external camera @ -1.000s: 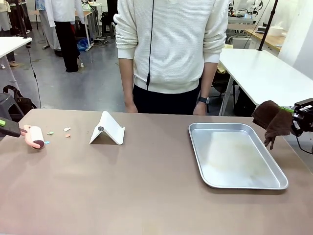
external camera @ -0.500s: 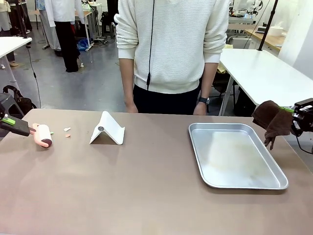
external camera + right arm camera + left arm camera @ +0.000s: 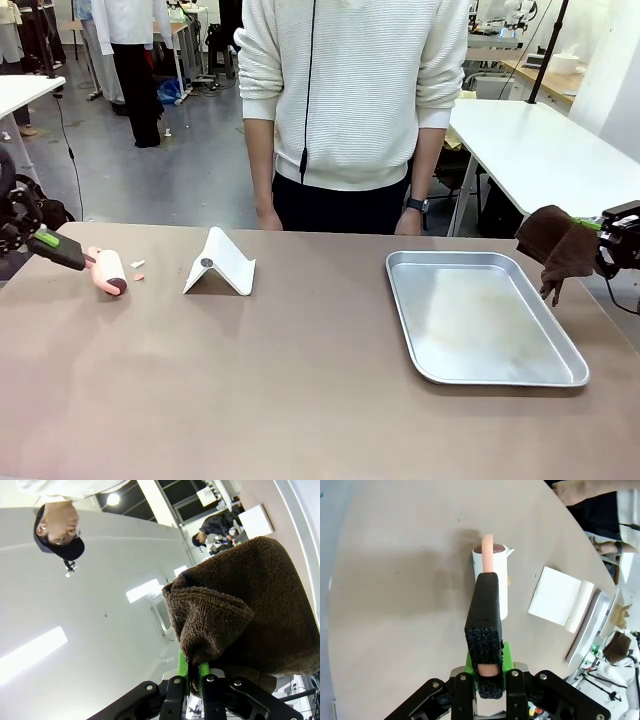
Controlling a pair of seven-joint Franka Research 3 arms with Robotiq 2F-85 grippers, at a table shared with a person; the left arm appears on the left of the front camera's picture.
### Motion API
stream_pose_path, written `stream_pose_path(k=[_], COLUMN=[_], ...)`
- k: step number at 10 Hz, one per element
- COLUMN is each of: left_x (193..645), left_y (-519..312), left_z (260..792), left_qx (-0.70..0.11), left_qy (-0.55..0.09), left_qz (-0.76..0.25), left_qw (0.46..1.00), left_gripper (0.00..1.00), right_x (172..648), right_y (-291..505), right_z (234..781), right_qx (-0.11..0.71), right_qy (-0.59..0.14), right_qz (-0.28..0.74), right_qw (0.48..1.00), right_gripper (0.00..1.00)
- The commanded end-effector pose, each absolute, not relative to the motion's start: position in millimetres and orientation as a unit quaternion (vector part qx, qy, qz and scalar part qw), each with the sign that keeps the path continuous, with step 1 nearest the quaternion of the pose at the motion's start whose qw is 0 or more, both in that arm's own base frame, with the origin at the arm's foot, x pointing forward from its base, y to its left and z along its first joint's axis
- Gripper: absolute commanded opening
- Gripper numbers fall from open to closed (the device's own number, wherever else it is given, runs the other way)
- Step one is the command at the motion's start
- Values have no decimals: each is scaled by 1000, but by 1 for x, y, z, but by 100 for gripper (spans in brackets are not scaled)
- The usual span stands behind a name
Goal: Clean the surface of the table.
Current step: Clean the area not pointed to by the person.
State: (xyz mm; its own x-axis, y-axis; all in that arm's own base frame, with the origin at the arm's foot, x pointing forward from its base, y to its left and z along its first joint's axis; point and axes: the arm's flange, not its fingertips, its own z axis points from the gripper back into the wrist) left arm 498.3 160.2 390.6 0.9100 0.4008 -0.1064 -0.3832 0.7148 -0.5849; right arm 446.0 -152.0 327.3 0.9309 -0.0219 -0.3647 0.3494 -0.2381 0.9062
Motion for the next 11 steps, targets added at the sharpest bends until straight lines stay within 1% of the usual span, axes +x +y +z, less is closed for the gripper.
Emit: stream_pose_path(k=[1,4,7,9,11], left_x=[522,542,559,571,575], left_y=[147,124,109,101,97], left_z=[371,372,379,381,379], left_qx=[-266,-242,-251,-253,-255], left_qy=[31,61,60,76,75], left_qz=[236,241,227,222,220], left_qw=[934,938,939,939,939], left_gripper=[22,22,22,22,22], right_x=[446,446,446,446,446], right_y=[-153,-153,-153,-153,-153], right_z=[333,333,333,333,333], right_qx=[770,770,770,770,770], right_qy=[111,111,111,111,111], right_qz=[-160,-160,-160,-160,-160], right_qw=[608,608,608,608,608], right_gripper=[9,9,9,9,9])
